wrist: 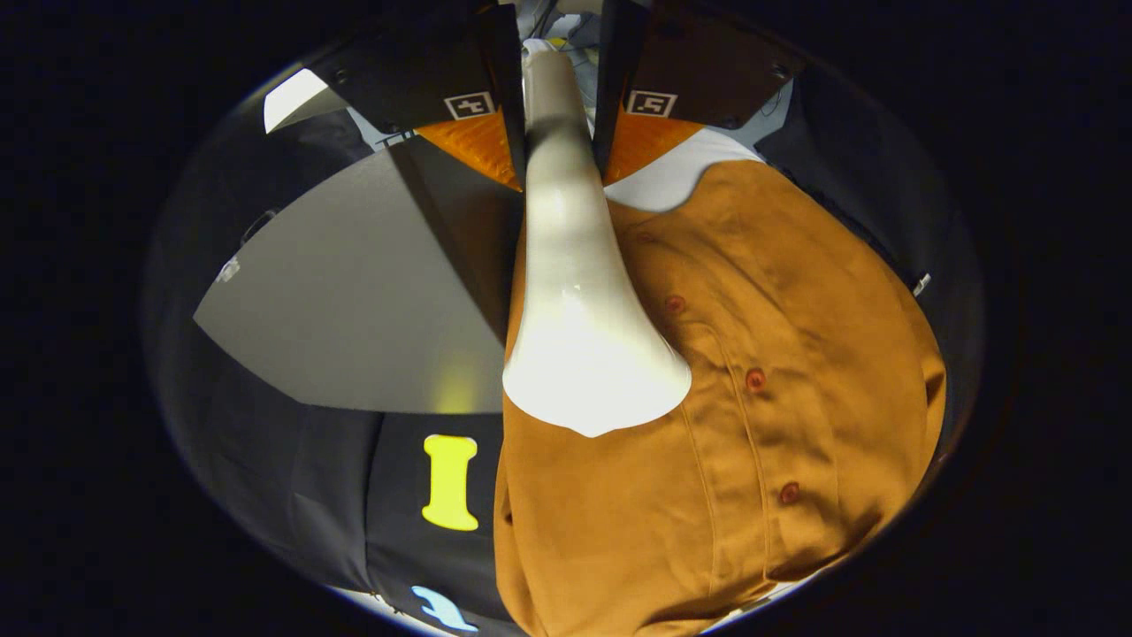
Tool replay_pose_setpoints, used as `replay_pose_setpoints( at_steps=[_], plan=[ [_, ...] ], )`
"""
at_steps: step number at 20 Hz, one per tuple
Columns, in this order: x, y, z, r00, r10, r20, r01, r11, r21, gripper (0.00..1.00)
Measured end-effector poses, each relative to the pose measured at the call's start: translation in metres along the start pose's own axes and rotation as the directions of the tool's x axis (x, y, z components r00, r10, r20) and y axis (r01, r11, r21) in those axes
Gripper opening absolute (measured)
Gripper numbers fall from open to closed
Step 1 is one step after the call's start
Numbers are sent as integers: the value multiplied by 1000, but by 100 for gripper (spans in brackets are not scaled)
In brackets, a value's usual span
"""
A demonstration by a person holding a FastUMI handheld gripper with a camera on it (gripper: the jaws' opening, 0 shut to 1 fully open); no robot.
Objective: Iron the clothes twice with a garment steamer, once on the left side and once on the right side.
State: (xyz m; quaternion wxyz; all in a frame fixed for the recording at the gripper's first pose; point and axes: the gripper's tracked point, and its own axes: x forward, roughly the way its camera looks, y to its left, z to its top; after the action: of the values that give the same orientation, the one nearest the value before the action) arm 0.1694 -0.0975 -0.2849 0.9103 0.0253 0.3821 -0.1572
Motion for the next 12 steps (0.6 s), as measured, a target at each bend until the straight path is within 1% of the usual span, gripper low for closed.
replay_pose_setpoints(
  at_steps=[3,7,12],
  plan=[
    [-28,6,44,990,7,138,-6,1000,-8,39],
    [-65,36,95,954,54,294,-44,998,-39,39],
    [-100,80,122,900,141,413,-112,989,-94,39]
  ],
)
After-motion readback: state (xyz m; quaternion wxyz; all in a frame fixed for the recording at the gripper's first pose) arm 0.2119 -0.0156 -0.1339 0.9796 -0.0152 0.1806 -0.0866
